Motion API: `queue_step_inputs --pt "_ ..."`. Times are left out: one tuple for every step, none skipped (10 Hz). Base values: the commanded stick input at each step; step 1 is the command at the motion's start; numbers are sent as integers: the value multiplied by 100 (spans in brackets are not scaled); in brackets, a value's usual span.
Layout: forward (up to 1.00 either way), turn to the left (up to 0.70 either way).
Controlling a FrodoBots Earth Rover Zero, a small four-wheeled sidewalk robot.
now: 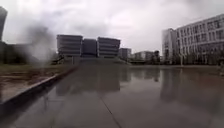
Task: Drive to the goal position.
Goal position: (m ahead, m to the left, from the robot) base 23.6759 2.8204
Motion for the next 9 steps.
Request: queue_step_inputs --pt "70 0" --pt "70 0" --pt "70 0" --pt "70 0" --pt "70 0" --pt "70 0" --pt "70 0" --pt "70 0" --pt "70 0"
